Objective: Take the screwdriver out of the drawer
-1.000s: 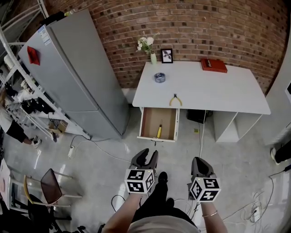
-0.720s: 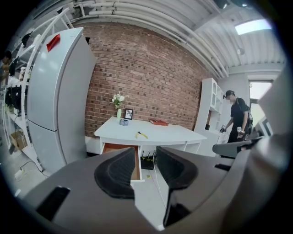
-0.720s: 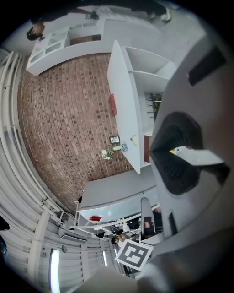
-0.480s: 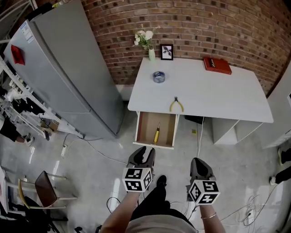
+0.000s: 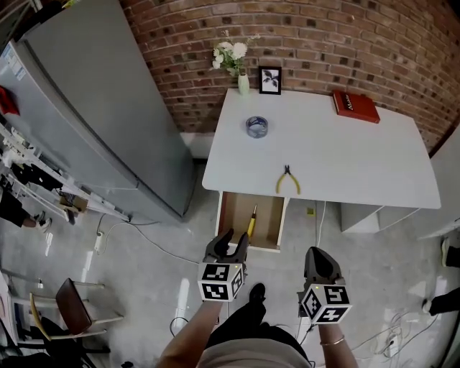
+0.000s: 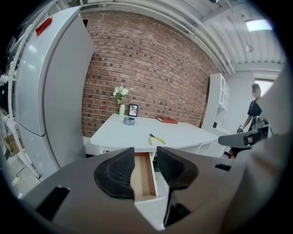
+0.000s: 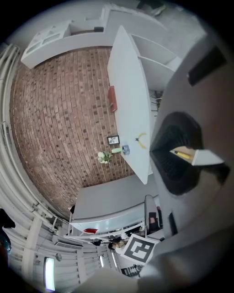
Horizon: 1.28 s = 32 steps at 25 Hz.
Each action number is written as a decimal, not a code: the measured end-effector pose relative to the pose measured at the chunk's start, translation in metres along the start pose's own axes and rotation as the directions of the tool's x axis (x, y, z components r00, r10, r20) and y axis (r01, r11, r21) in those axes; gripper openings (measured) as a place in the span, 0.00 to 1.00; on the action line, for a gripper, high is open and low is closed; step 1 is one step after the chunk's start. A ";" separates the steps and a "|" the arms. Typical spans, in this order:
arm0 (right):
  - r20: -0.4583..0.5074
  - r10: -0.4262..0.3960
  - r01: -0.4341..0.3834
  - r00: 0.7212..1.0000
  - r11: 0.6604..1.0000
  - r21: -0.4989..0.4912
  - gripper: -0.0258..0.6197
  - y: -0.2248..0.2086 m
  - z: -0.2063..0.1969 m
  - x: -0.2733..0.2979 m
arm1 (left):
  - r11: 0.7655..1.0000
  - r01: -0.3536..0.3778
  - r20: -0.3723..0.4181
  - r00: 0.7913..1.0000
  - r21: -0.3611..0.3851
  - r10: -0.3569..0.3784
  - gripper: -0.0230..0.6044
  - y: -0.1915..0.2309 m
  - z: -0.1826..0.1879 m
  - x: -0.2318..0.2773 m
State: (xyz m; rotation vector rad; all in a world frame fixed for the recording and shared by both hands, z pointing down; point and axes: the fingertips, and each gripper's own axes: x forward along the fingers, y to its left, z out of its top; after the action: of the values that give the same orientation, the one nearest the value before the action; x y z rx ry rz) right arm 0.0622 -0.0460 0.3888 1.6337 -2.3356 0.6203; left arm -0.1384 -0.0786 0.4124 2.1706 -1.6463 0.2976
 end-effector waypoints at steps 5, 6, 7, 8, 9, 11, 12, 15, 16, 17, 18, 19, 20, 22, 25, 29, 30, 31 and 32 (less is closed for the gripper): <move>0.009 -0.013 0.014 1.000 0.999 -0.031 0.04 -0.002 0.016 0.023 | 1.000 0.007 -0.029 1.000 -0.001 -0.007 0.26 0.010 0.003 0.023; 0.011 -0.016 0.016 1.000 0.999 -0.037 0.04 -0.003 0.018 0.026 | 1.000 0.009 -0.038 0.999 0.001 -0.009 0.26 0.012 0.001 0.026; 0.012 -0.018 0.019 1.000 0.999 -0.043 0.04 -0.005 0.018 0.031 | 1.000 0.011 -0.047 0.999 0.003 -0.011 0.26 0.013 -0.002 0.030; 0.010 -0.020 0.020 1.000 0.999 -0.048 0.04 -0.007 0.017 0.036 | 1.000 0.014 -0.056 0.998 0.007 -0.013 0.26 0.014 -0.005 0.035; 0.007 -0.020 0.020 1.000 0.998 -0.052 0.04 -0.009 0.016 0.040 | 1.000 0.016 -0.066 0.998 0.010 -0.015 0.26 0.015 -0.010 0.039; -0.009 -0.019 0.019 1.000 0.999 -0.051 0.04 -0.013 0.009 0.047 | 1.000 0.019 -0.091 0.996 0.017 -0.018 0.25 0.015 -0.021 0.046; -0.018 -0.021 0.020 1.000 0.999 -0.047 0.04 -0.015 0.004 0.049 | 1.000 0.020 -0.105 0.994 0.020 -0.018 0.25 0.015 -0.026 0.050; -0.044 -0.027 0.025 0.999 0.999 -0.039 0.04 -0.021 -0.006 0.058 | 0.999 0.015 -0.153 0.988 0.029 -0.011 0.25 0.016 -0.043 0.064; -0.050 -0.024 0.022 0.998 0.999 -0.039 0.04 -0.023 -0.009 0.062 | 0.999 0.010 -0.169 0.986 0.034 -0.004 0.25 0.017 -0.048 0.069; -0.056 -0.020 0.018 0.998 0.999 -0.041 0.04 -0.024 -0.011 0.067 | 0.999 0.005 -0.185 0.983 0.040 0.002 0.25 0.019 -0.053 0.076; -0.060 -0.015 0.013 0.998 0.999 -0.044 0.04 -0.024 -0.014 0.071 | 0.999 0.001 -0.199 0.980 0.045 0.008 0.25 0.021 -0.058 0.083; -0.064 -0.012 0.009 0.998 0.999 -0.048 0.04 -0.026 -0.018 0.076 | 0.999 -0.003 -0.210 0.978 0.048 0.013 0.25 0.023 -0.063 0.089; -0.068 -0.010 0.007 0.998 0.999 -0.050 0.04 -0.027 -0.022 0.080 | 0.999 -0.006 -0.218 0.976 0.048 0.016 0.25 0.024 -0.069 0.096; -0.077 -0.007 0.003 0.997 0.999 -0.046 0.04 -0.029 -0.031 0.088 | 0.999 -0.010 -0.234 0.972 0.046 0.021 0.25 0.026 -0.082 0.108; -0.096 0.003 -0.007 0.995 0.999 -0.037 0.04 -0.033 -0.045 0.100 | 0.998 -0.016 -0.263 0.964 0.057 0.030 0.25 0.029 -0.103 0.125; -0.116 0.016 -0.019 0.993 0.999 -0.030 0.04 -0.034 -0.063 0.114 | 0.996 -0.018 -0.308 0.950 0.082 0.042 0.25 0.037 -0.131 0.146; -0.120 0.017 -0.020 0.993 1.000 -0.024 0.04 -0.035 -0.068 0.117 | 0.996 -0.017 -0.320 0.946 0.089 0.045 0.25 0.039 -0.137 0.151; -0.124 0.018 -0.020 0.992 1.000 -0.018 0.04 -0.036 -0.072 0.120 | 0.995 -0.016 -0.330 0.943 0.095 0.047 0.25 0.042 -0.143 0.155; -0.129 0.019 -0.020 0.991 1.000 -0.011 0.04 -0.037 -0.077 0.123 | 0.995 -0.016 -0.339 0.939 0.099 0.049 0.26 0.044 -0.148 0.160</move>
State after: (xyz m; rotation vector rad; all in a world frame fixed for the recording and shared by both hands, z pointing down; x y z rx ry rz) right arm 0.0481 -0.1245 0.5159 1.5195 -2.2614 0.6920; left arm -0.1247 -0.1636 0.6172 2.0182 -1.4967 0.7328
